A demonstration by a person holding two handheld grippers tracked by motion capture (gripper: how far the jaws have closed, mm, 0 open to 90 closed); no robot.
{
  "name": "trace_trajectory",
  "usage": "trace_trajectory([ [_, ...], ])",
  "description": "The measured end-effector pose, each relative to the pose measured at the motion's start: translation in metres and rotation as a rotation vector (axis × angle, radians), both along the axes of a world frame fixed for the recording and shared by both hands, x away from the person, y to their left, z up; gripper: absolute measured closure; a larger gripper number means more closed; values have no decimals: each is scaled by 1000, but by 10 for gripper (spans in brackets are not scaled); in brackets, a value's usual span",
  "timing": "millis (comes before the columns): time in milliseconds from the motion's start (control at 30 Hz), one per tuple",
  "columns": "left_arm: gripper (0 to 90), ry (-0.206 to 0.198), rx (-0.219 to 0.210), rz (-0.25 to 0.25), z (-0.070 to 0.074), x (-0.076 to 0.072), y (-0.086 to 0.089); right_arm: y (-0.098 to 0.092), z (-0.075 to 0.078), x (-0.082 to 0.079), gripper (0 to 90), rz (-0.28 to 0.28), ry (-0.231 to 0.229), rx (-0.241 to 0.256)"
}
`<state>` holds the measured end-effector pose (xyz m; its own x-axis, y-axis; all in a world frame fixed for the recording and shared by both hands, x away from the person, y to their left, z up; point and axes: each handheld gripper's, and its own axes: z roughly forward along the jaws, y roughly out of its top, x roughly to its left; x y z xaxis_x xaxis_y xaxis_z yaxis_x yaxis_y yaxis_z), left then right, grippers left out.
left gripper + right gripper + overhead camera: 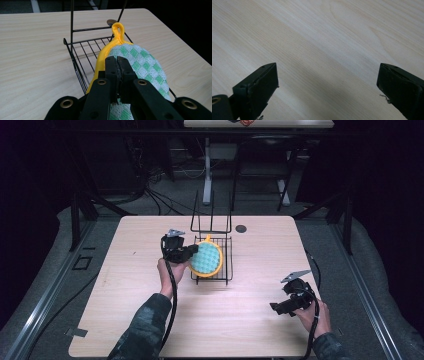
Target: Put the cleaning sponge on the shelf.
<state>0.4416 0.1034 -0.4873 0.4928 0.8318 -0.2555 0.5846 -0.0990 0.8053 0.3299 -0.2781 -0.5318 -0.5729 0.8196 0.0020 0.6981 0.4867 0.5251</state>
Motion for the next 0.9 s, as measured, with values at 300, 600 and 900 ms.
trace_trajectory([
  [300,881,-7,4,16,-6,2,-9,-1,0,0,31,4,1,-4],
  [600,881,-7,8,31,-11,5,-13,-1,0,0,33,2,1,1],
  [900,880,-12,15,58,-20,3,-15,-1,0,-1,33,5,0,-2],
])
